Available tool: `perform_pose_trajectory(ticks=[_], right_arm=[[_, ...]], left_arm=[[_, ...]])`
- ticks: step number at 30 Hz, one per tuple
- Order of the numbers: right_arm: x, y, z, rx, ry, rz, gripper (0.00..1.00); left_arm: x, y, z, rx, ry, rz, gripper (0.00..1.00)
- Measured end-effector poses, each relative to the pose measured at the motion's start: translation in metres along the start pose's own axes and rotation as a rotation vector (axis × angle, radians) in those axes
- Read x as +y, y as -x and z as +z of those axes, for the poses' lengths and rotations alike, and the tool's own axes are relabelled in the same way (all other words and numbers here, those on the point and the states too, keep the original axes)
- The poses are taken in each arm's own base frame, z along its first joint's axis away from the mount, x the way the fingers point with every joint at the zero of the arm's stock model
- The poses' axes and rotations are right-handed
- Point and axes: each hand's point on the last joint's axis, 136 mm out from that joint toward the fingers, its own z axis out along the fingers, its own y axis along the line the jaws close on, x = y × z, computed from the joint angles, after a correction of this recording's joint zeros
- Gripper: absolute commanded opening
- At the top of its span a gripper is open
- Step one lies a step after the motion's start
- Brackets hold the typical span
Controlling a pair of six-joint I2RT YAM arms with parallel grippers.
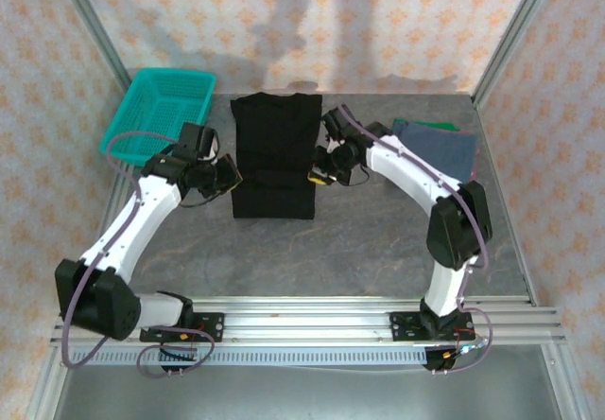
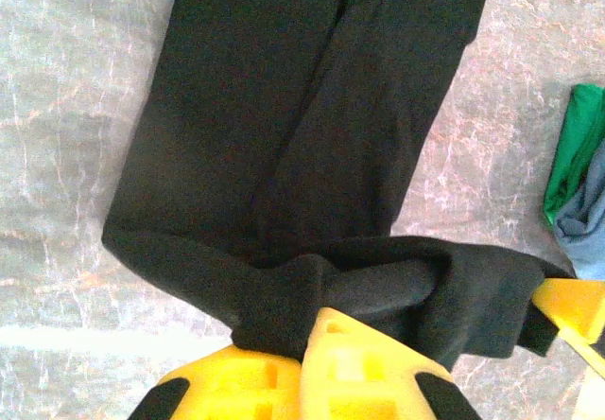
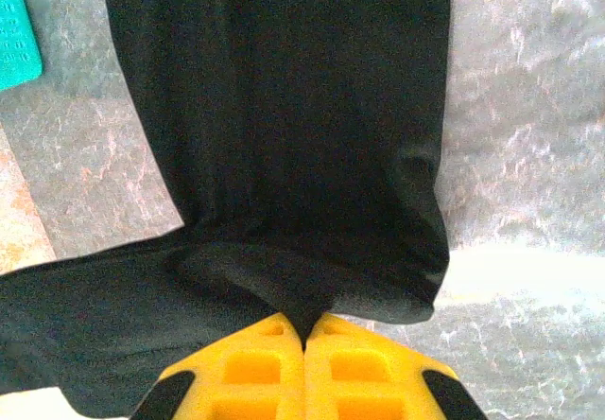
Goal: Fold and stack the t-shirts
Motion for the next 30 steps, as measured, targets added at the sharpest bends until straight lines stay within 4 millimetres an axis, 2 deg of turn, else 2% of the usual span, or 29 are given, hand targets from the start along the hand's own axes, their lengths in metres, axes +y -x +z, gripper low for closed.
perform_pose_trajectory(ticks=[6,18,20,21,22,23,24,25,27,29,30], right_arm=[[0.003,0.031,0.014,0.018,-0.021,-0.023,0.00],[-0.020,0.060,0.053,0.071,-0.086,0.009,0.00],[-0.024,0.065,0.061,0.076,-0.093,0.015,0.04],[-0.027,0.069,0.065,0.078,-0.095,0.021,0.09],[-0.028,0.074,0.071,0.078,-0.097,0.026,0.18],[-0.029,0.081,0.077,0.077,-0.098,0.034,0.33],[-0.030,0.090,0.082,0.072,-0.099,0.041,0.45],[-0.030,0.102,0.087,0.061,-0.089,0.056,0.49],[-0.026,0.133,0.090,0.013,-0.046,0.086,0.56],[-0.019,0.168,0.080,-0.057,0.034,0.128,0.61],[-0.014,0.185,0.068,-0.097,0.076,0.145,0.63]], left_arm=[[0.000,0.028,0.022,0.009,0.025,0.004,0.00],[0.010,0.057,0.088,0.073,0.094,0.010,0.00],[0.011,0.062,0.100,0.080,0.102,0.012,0.00],[0.013,0.064,0.106,0.085,0.107,0.012,0.08],[0.014,0.067,0.113,0.089,0.112,0.013,0.19],[0.015,0.069,0.118,0.093,0.117,0.008,0.26],[0.016,0.074,0.124,0.093,0.122,-0.001,0.36],[0.016,0.082,0.130,0.088,0.122,-0.012,0.44],[0.009,0.104,0.134,0.061,0.113,-0.036,0.52],[-0.009,0.132,0.127,0.004,0.076,-0.046,0.57],[-0.024,0.150,0.115,-0.044,0.048,-0.041,0.60]])
